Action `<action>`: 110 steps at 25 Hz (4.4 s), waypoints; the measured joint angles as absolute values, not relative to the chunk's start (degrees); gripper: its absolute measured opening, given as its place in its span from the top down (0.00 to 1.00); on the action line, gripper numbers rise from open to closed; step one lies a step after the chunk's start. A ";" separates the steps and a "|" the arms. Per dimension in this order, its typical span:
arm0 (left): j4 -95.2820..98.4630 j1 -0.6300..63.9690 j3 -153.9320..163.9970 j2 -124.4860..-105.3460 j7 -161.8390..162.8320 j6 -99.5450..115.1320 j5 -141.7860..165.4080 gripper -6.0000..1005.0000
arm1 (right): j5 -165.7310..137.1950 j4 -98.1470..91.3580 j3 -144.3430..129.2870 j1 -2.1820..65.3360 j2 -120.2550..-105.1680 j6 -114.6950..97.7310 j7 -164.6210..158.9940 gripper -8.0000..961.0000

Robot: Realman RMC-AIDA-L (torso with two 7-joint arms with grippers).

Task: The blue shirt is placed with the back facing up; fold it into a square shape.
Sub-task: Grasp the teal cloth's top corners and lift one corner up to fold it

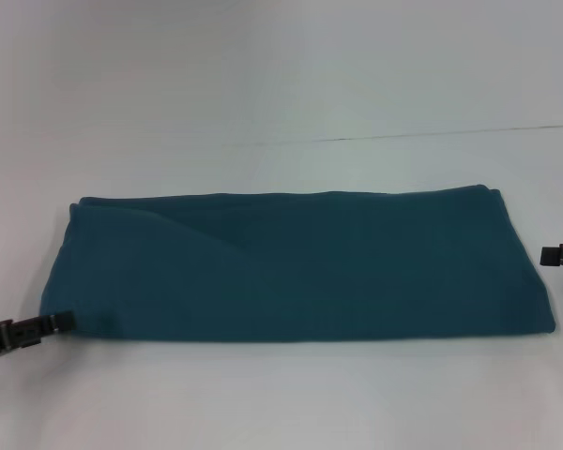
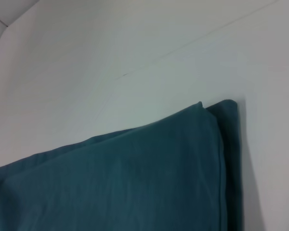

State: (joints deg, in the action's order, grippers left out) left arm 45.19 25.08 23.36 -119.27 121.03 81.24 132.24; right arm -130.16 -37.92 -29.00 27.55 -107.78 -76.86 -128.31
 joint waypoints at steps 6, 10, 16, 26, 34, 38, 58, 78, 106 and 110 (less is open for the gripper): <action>43.06 26.39 24.25 -119.06 121.75 79.92 133.05 0.18 | -130.16 -38.11 -29.00 27.58 -107.74 -76.85 -128.59 0.24; 42.75 26.73 24.55 -119.05 122.11 78.81 133.65 0.18 | -130.19 -38.31 -29.01 27.60 -107.74 -76.87 -129.10 0.24; 42.25 26.86 25.61 -119.20 122.77 77.36 133.68 0.18 | -130.17 -38.40 -29.00 27.60 -107.66 -76.95 -129.28 0.24; 40.69 27.80 26.93 -119.28 122.77 73.96 133.68 0.18 | -130.16 -38.24 -29.00 27.71 -107.65 -76.77 -129.29 0.24; 40.58 28.55 26.98 -119.14 122.77 73.57 133.68 0.18 | -130.18 -37.96 -29.00 27.68 -107.69 -76.28 -129.29 0.24; 40.48 28.81 26.99 -119.09 122.77 73.56 133.68 0.18 | -130.18 -37.96 -29.00 27.68 -107.72 -76.23 -129.29 0.24; 40.33 28.89 27.07 -119.00 122.87 72.73 133.68 0.78 | -130.15 -37.97 -29.00 27.74 -107.92 -76.20 -129.23 0.25; 42.96 26.10 22.51 -118.18 122.57 72.26 133.68 0.97 | -129.77 -38.14 -28.99 28.52 -109.60 -74.74 -127.82 0.71; 46.41 24.40 16.86 -117.05 122.20 78.16 133.03 0.97 | -125.85 -37.87 -29.14 30.45 -112.92 -72.11 -121.52 0.97; 46.52 24.66 16.66 -116.92 120.96 81.97 130.00 0.97 | -124.34 -37.78 -29.47 31.17 -114.31 -71.66 -117.60 0.97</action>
State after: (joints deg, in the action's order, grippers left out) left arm 46.52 24.66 16.66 -116.92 120.96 81.97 130.00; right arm -124.34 -37.78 -29.48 31.17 -114.31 -71.66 -117.60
